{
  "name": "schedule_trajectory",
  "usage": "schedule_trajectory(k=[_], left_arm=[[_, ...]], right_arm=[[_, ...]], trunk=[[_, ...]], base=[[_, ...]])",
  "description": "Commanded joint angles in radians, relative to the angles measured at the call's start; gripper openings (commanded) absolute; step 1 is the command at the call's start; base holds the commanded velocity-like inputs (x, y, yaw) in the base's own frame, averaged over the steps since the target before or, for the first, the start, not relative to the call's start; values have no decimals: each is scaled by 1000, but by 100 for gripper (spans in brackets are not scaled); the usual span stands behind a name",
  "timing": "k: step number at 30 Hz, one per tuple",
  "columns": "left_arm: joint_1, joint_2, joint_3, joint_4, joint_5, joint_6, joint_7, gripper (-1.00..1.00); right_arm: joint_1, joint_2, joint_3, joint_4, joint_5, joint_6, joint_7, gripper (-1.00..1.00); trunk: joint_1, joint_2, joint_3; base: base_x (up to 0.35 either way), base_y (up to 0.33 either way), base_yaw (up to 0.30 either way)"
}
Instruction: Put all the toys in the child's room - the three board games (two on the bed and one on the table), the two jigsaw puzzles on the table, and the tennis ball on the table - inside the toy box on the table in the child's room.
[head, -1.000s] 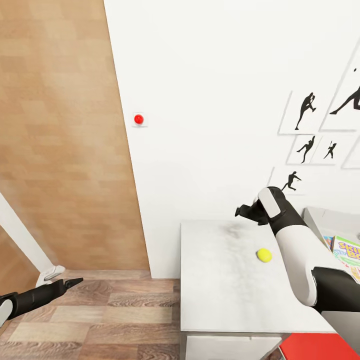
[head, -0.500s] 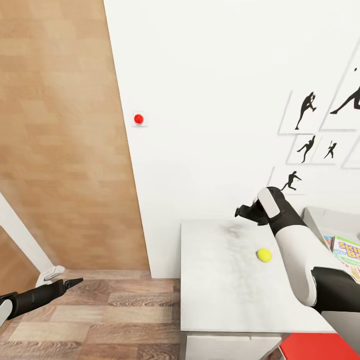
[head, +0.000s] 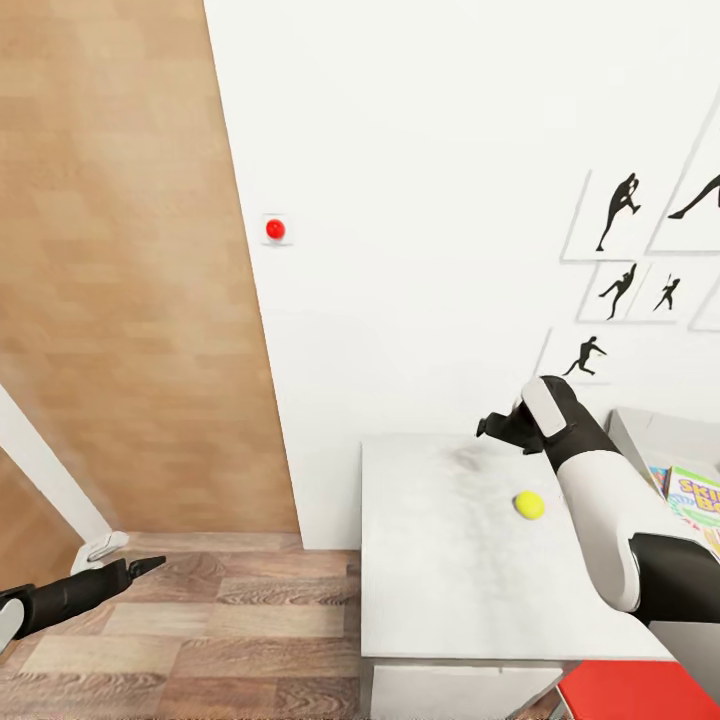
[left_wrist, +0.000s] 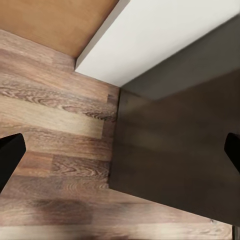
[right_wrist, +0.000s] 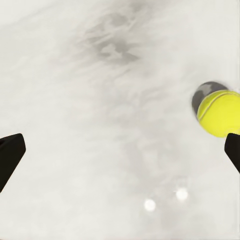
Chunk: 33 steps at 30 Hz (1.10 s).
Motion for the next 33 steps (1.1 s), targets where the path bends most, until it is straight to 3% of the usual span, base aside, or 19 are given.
schedule_trajectory(k=[1, 4, 8, 28, 33], left_arm=[[-1, 0, 1, 0, 4, 7, -1, 100], [-1, 0, 1, 0, 4, 7, -1, 100], [-1, 0, 1, 0, 4, 7, -2, 100], [-1, 0, 1, 0, 4, 6, -1, 100], [-1, 0, 1, 0, 4, 6, -2, 100]], right_arm=[[-1, -8, -1, 1, -13, 2, -10, 100], [-1, -38, -3, 4, -15, 2, -9, 100], [-1, -54, -2, 6, -16, 2, -9, 100], [-1, -68, -4, 7, -16, 2, -9, 100], [-2, -87, -6, 7, -16, 2, -9, 100]], trunk=[[1, -2, -4], [1, -2, -9], [1, -2, -15], [1, -2, -48], [1, -2, -57]], base=[[0, 0, 0], [0, 0, 0], [0, 0, 0], [0, 0, 0], [0, 0, 0]])
